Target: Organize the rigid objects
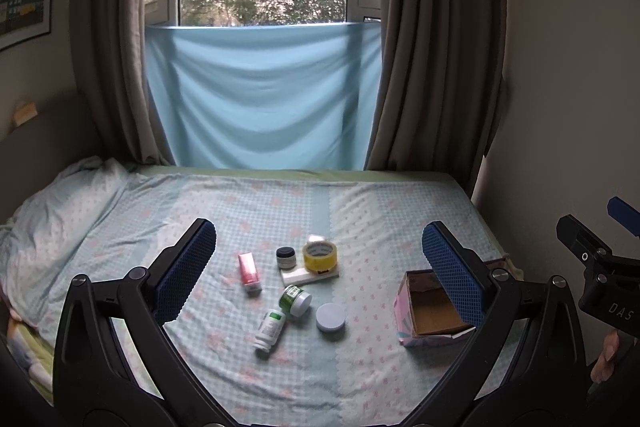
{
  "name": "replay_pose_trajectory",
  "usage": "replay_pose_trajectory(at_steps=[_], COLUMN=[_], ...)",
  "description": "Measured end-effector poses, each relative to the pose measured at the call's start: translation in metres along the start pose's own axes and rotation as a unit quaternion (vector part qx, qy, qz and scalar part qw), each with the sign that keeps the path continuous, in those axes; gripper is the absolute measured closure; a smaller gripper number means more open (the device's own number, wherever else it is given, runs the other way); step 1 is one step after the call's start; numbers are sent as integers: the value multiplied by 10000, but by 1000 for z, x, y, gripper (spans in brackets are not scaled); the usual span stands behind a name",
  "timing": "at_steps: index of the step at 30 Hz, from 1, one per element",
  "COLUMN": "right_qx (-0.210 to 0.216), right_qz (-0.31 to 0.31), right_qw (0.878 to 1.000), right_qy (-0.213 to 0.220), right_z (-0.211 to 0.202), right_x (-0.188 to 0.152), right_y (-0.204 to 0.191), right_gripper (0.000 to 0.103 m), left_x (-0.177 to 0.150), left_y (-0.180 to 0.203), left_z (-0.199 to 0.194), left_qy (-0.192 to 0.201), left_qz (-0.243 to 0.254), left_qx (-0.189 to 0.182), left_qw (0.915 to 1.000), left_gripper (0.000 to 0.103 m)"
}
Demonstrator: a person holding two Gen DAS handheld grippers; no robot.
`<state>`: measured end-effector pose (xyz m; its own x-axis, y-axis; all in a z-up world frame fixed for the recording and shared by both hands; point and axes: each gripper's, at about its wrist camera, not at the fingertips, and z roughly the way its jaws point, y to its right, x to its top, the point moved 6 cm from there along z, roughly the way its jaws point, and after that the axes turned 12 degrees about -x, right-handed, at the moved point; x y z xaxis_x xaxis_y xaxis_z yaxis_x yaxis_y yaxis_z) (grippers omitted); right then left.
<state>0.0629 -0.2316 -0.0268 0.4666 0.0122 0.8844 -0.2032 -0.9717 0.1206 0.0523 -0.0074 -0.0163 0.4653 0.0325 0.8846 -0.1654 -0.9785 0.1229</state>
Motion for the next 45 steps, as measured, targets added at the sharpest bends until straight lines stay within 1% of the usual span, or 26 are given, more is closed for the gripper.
replay_pose_trajectory(at_steps=[5, 16, 24, 45], right_qx=[26, 65, -35, -44], right_qz=[4, -20, -31, 49], right_qw=[10000, 10000, 9999, 9999], right_qy=[32, 63, 138, 153], right_z=[1, 4, 4, 5], right_x=[0, 2, 5, 6], right_y=[-2, -6, -9, -13], right_gripper=[0, 0, 0, 0], left_x=[1, 4, 5, 7], left_y=[-1, -3, -6, -11], left_z=[1, 6, 9, 14], left_qy=[45, 0, -22, -42], left_qz=[-22, -33, -71, -79], left_qx=[-50, -48, -8, -37], left_qw=[10000, 10000, 10000, 10000], left_gripper=[1, 1, 1, 1])
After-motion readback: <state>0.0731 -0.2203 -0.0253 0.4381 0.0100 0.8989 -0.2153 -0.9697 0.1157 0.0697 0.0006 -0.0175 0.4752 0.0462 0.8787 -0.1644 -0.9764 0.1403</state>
